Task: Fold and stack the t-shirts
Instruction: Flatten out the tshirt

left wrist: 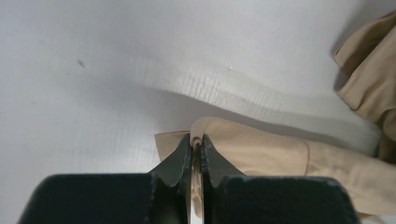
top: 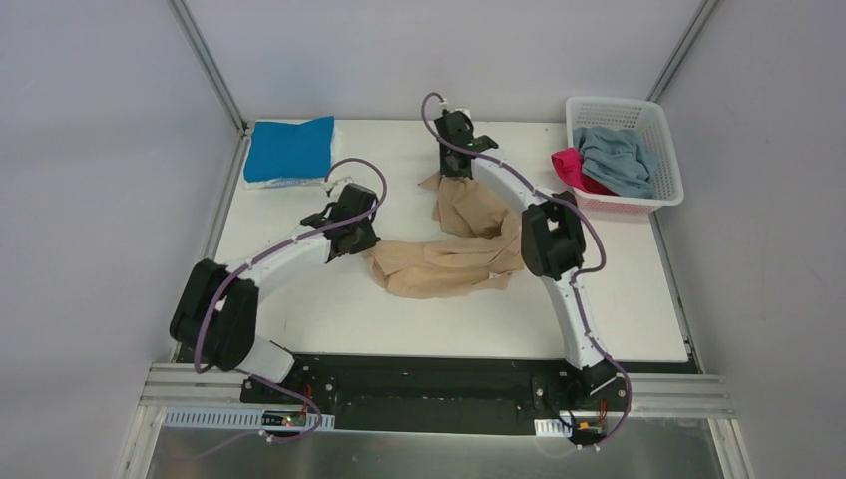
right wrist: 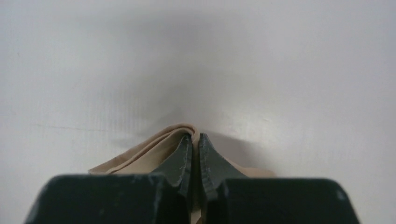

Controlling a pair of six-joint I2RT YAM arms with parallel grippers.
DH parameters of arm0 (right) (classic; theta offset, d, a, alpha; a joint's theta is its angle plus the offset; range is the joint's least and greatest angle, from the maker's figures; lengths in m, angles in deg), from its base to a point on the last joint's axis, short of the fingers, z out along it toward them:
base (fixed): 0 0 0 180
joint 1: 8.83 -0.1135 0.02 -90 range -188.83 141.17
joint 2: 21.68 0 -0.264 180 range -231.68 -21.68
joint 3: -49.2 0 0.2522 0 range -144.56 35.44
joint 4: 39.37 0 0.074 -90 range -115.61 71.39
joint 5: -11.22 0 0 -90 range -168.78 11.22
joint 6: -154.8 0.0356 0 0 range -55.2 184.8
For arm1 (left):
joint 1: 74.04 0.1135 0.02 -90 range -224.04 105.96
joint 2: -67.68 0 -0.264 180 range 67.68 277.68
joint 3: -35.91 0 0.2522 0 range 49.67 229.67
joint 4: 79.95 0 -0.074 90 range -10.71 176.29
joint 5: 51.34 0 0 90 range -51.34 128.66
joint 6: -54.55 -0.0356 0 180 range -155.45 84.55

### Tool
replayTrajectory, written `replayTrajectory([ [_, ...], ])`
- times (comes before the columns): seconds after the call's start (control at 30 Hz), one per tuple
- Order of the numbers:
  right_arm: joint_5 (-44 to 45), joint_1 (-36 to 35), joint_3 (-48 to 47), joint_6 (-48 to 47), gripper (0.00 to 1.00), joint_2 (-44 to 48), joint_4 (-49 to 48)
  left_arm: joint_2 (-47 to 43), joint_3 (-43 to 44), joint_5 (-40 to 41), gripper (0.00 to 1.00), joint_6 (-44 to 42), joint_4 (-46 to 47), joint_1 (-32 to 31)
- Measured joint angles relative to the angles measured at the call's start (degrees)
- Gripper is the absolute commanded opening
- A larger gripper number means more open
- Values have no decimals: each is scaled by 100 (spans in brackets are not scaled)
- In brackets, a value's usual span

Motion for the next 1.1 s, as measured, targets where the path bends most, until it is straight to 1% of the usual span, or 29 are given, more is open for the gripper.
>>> replayTrajectory([
  [0.13,505,247,852,446,0,1187,-251,-898,13,809,0,-175,-273,2],
  [0.27,885,732,1895,669,0,2874,-669,-1725,74,1580,0,-393,-476,2],
  [0.33,1088,942,2210,693,0,3637,-789,-2081,184,1921,0,-540,-564,2],
  [0.47,1419,1029,2647,691,0,4857,-984,-2754,549,2518,0,-883,-614,4],
  [0.63,1692,1001,3206,669,0,6118,-997,-3571,940,2970,0,-1327,-619,4],
  [0.77,1781,1001,3440,684,0,6994,-850,-4214,1191,3056,0,-1646,-647,9],
  [0.87,1685,1001,3473,772,0,7652,-597,-4725,1386,2865,0,-1836,-682,9],
  [1.0,1320,1001,3418,999,0,8511,-105,-5377,1722,2490,0,-2035,-717,7],
  [1.1,848,1001,3394,1220,0,9108,286,-5707,1969,2253,0,-2140,-713,9],
])
